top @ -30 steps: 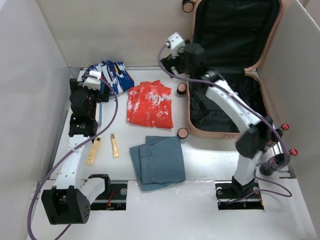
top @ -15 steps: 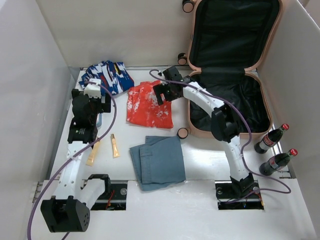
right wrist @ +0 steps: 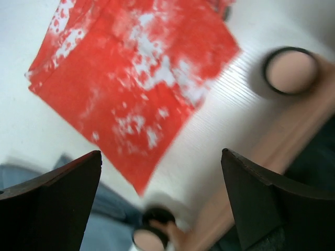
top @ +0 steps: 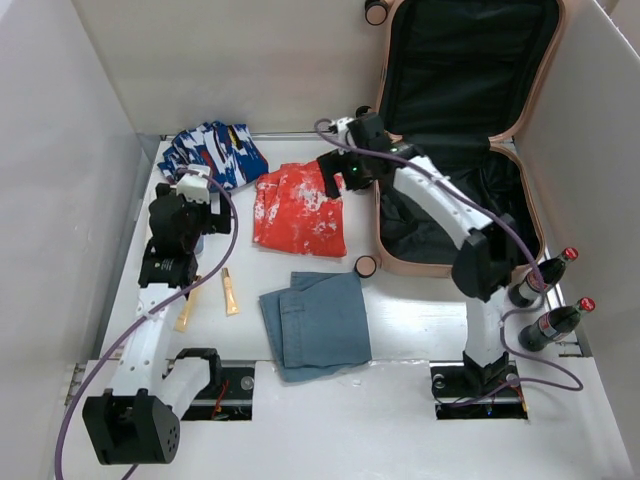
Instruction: Pack the luggage
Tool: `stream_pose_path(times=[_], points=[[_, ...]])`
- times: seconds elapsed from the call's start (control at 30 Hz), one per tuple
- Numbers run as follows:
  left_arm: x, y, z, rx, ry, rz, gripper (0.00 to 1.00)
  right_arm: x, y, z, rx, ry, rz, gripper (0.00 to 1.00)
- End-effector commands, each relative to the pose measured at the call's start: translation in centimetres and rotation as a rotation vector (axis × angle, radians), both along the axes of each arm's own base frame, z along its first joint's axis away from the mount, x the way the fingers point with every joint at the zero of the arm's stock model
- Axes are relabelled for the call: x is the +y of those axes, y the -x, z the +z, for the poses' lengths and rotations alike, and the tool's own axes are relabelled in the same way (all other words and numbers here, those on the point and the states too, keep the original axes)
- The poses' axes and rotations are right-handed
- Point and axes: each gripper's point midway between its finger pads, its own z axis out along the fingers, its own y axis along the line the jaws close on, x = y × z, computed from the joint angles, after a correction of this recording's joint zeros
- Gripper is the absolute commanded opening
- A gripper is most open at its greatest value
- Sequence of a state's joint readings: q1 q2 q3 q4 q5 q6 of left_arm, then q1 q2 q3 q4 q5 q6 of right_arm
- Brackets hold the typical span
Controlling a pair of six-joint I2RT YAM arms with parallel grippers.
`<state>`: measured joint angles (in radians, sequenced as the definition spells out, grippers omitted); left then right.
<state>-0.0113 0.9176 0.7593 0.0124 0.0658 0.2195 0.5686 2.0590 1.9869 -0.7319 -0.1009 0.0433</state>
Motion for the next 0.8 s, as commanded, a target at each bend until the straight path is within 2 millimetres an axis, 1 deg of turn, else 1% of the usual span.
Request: stream_pose_path(times=[0.0,0.03,0.07,0.1,0.13,0.17,0.2,0.23,0.27,0.3,0.33,0.37,0.4,0.43,0.47,0.5,0.53,0.57,0.63,0.67,0.7,0.73,0.77], points=[[-1.5,-0.8,1.9,-0.072,0.036,-0.073,1.00,-6.2,2.1,8.8,-0.138,0.087,-0.052,1.00],[-1.8,-1.0,2.5,-0.098,0.038,-0.087,1.00,-9.0,2.5,10.0,-0.146,0.125,-0.116,1.00],[-2.1,-1.2,2.4,-0.099,0.051,-0.101,1.00,-12.3,4.7,12.0,-0.141,0.161,-0.167,1.00],[-2.9,-1.1,2.2,-0.098,0.061,-0.143,1.00,-14.9,5.6,12.9,-0.130,0.174,-0.240,1.00],[-2.9,-1.3,1.9,-0.087,0.066,-0.154,1.00,-17.8,6.5,13.3,-0.113,0.195,-0.322,1.00],[-3.3,-1.3,2.2,-0.099,0.080,-0.172,1.00,-22.2,7.2,13.0,-0.073,0.211,-0.427,1.00],[-3.7,-1.4,1.8,-0.093,0.086,-0.194,1.00,-25.0,9.7,14.7,-0.091,0.201,-0.487,1.00],[-4.5,-1.3,2.0,-0.100,0.095,-0.237,1.00,-27.2,10.7,15.0,-0.098,0.197,-0.544,1.00],[-4.8,-1.4,2.5,-0.123,0.097,-0.258,1.00,-31.1,12.2,13.8,-0.053,0.218,-0.655,1.00],[-5.1,-1.4,2.3,-0.122,0.100,-0.273,1.00,-33.2,14.3,15.2,-0.101,0.218,-0.705,1.00],[-5.9,-1.3,2.1,-0.120,0.108,-0.315,1.00,-34.8,15.6,15.1,-0.094,0.222,-0.749,1.00],[-6.2,-1.5,2.0,-0.118,0.111,-0.327,1.00,-36.2,16.5,15.1,-0.094,0.226,-0.788,1.00],[-6.2,-1.6,2.4,-0.132,0.118,-0.326,1.00,-38.5,17.8,14.3,-0.068,0.235,-0.864,1.00],[-6.4,-1.8,2.2,-0.128,0.130,-0.335,1.00,-39.3,19.0,14.3,-0.064,0.247,-0.883,1.00],[-6.5,-1.9,1.9,-0.117,0.141,-0.332,1.00,-39.8,19.7,13.7,-0.040,0.239,-0.895,1.00],[-6.5,-2.0,2.2,-0.128,0.150,-0.331,1.00,-41.4,20.8,12.7,0.004,0.252,-0.951,1.00],[-6.5,-2.0,2.2,-0.128,0.150,-0.331,1.00,-41.5,21.7,12.4,0.025,0.275,-0.965,1.00],[-6.7,-1.9,2.3,-0.128,0.151,-0.339,1.00,-41.9,22.2,12.8,0.009,0.295,-0.986,1.00],[-6.7,-1.9,2.3,-0.128,0.152,-0.340,1.00,-42.8,23.2,12.6,0.024,0.333,-1.049,1.00],[-6.7,-2.0,2.5,-0.138,0.150,-0.340,1.00,-43.2,24.1,12.8,0.024,0.330,-1.100,1.00],[-6.7,-1.8,2.3,-0.137,0.150,-0.340,1.00,-43.6,24.7,13.2,0.009,0.351,-1.135,1.00],[-6.5,-1.9,2.5,-0.148,0.146,-0.331,1.00,-43.8,25.1,12.8,0.032,0.356,-1.157,1.00],[-6.8,-1.9,2.4,-0.154,0.146,-0.340,1.00,-43.6,25.3,13.0,0.017,0.339,-1.176,1.00]])
